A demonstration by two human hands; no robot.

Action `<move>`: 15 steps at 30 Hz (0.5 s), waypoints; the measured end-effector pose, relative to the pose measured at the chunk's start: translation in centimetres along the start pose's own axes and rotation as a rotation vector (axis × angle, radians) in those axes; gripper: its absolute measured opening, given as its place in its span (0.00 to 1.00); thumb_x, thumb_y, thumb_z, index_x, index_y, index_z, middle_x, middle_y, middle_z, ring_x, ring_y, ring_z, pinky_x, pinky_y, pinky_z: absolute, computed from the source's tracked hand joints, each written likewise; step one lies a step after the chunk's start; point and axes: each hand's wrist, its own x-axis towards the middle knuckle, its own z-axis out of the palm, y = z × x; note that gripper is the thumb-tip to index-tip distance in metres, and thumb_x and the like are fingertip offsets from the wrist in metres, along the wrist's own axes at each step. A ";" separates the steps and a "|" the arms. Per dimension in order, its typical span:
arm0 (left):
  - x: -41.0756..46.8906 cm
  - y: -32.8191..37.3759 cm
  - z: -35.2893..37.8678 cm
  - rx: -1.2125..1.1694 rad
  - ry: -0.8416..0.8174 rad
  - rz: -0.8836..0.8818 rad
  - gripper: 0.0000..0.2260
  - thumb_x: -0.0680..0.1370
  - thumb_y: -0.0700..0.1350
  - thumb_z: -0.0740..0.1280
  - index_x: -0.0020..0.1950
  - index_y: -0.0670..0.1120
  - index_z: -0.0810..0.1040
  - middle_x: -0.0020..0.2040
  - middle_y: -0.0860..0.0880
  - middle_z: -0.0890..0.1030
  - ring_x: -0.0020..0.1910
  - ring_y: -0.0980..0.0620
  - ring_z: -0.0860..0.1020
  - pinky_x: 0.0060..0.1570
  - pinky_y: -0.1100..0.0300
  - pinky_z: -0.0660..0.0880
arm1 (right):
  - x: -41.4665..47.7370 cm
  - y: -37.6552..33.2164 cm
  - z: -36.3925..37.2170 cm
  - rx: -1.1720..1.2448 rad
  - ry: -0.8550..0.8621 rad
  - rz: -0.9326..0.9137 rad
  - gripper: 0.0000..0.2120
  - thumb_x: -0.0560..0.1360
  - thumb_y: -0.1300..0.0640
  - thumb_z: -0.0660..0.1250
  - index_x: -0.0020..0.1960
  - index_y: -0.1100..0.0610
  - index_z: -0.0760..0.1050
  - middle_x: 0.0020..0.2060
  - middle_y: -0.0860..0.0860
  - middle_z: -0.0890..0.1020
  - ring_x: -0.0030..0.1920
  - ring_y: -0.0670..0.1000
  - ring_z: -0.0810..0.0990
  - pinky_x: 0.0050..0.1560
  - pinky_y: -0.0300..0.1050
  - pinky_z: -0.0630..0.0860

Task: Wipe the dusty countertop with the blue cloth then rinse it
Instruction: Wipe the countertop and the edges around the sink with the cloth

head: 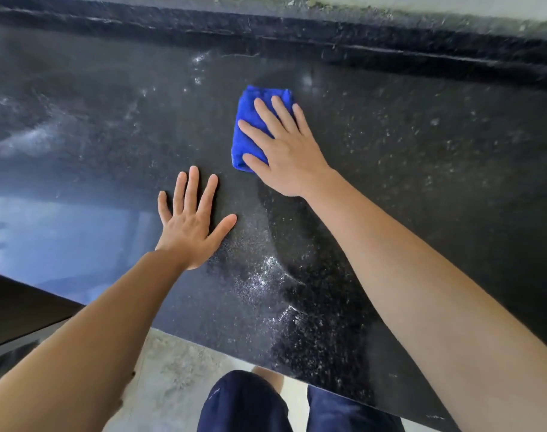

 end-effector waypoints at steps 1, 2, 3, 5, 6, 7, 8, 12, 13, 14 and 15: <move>0.0 0.0 0.0 -0.008 0.002 0.001 0.36 0.77 0.71 0.41 0.80 0.57 0.36 0.79 0.50 0.33 0.77 0.51 0.30 0.75 0.39 0.35 | -1.3 1.5 -0.2 0.013 0.014 -0.008 0.29 0.81 0.39 0.53 0.79 0.47 0.59 0.80 0.54 0.53 0.80 0.60 0.49 0.77 0.62 0.44; 0.0 0.0 -0.1 -0.014 0.004 0.001 0.36 0.77 0.71 0.41 0.80 0.56 0.37 0.80 0.50 0.33 0.77 0.51 0.30 0.75 0.39 0.35 | -2.5 3.3 -0.5 0.018 0.036 0.013 0.29 0.80 0.38 0.53 0.79 0.46 0.60 0.80 0.53 0.54 0.80 0.60 0.50 0.77 0.62 0.44; 0.0 0.1 -0.1 -0.015 0.002 0.003 0.36 0.77 0.71 0.41 0.80 0.56 0.37 0.80 0.50 0.33 0.77 0.51 0.30 0.75 0.39 0.35 | -3.5 5.3 -0.9 0.015 0.059 0.056 0.29 0.80 0.37 0.53 0.78 0.45 0.61 0.80 0.53 0.55 0.79 0.60 0.51 0.77 0.63 0.45; -0.1 0.2 -0.2 -0.008 -0.007 0.005 0.36 0.77 0.71 0.41 0.80 0.55 0.37 0.80 0.49 0.33 0.77 0.51 0.30 0.74 0.39 0.35 | -4.9 9.5 -2.3 0.003 0.084 0.175 0.30 0.79 0.35 0.52 0.78 0.45 0.60 0.80 0.53 0.54 0.79 0.60 0.51 0.77 0.63 0.44; -0.2 0.2 -0.2 0.000 -0.008 0.005 0.36 0.77 0.71 0.41 0.80 0.55 0.36 0.79 0.49 0.32 0.77 0.51 0.29 0.74 0.38 0.35 | -5.1 11.3 -3.2 -0.002 0.083 0.237 0.30 0.79 0.34 0.52 0.78 0.44 0.59 0.80 0.53 0.53 0.79 0.60 0.50 0.77 0.63 0.43; -0.2 0.2 -0.2 0.007 -0.007 0.005 0.36 0.77 0.70 0.41 0.80 0.55 0.36 0.79 0.49 0.32 0.77 0.50 0.29 0.74 0.38 0.35 | -5.1 12.8 -4.0 -0.007 0.076 0.294 0.30 0.79 0.34 0.52 0.79 0.44 0.59 0.80 0.53 0.53 0.79 0.60 0.50 0.77 0.62 0.42; -0.1 0.2 -0.1 0.010 -0.003 0.007 0.36 0.78 0.70 0.41 0.80 0.54 0.36 0.79 0.49 0.32 0.77 0.50 0.29 0.74 0.38 0.36 | -4.8 13.7 -4.6 -0.008 0.069 0.340 0.30 0.79 0.34 0.52 0.79 0.44 0.58 0.80 0.54 0.53 0.79 0.60 0.50 0.78 0.62 0.42; -0.1 0.4 0.0 0.022 -0.003 0.004 0.36 0.78 0.70 0.41 0.80 0.54 0.36 0.79 0.49 0.32 0.77 0.50 0.30 0.74 0.38 0.36 | -2.0 11.7 -4.4 -0.001 0.116 0.442 0.30 0.79 0.38 0.52 0.78 0.47 0.61 0.79 0.57 0.56 0.78 0.65 0.52 0.77 0.63 0.45; -0.2 0.4 0.0 0.022 -0.008 0.002 0.36 0.78 0.70 0.40 0.80 0.54 0.36 0.79 0.49 0.32 0.77 0.50 0.30 0.74 0.38 0.36 | -1.0 10.3 -4.2 -0.006 0.111 0.440 0.30 0.79 0.38 0.51 0.78 0.47 0.60 0.79 0.58 0.56 0.78 0.65 0.52 0.77 0.64 0.45; -0.2 0.3 -0.1 0.021 -0.012 -0.001 0.36 0.77 0.70 0.40 0.80 0.55 0.36 0.79 0.50 0.32 0.77 0.51 0.30 0.74 0.38 0.36 | 0.2 8.9 -4.1 -0.015 0.094 0.413 0.30 0.79 0.38 0.49 0.79 0.47 0.59 0.79 0.57 0.55 0.78 0.65 0.51 0.77 0.64 0.45; -0.2 0.3 -0.2 0.023 -0.016 -0.004 0.36 0.77 0.71 0.40 0.80 0.55 0.35 0.79 0.50 0.31 0.77 0.51 0.29 0.74 0.39 0.35 | 1.5 7.5 -4.0 -0.023 0.069 0.367 0.30 0.79 0.38 0.49 0.79 0.47 0.58 0.80 0.57 0.54 0.78 0.64 0.50 0.77 0.64 0.45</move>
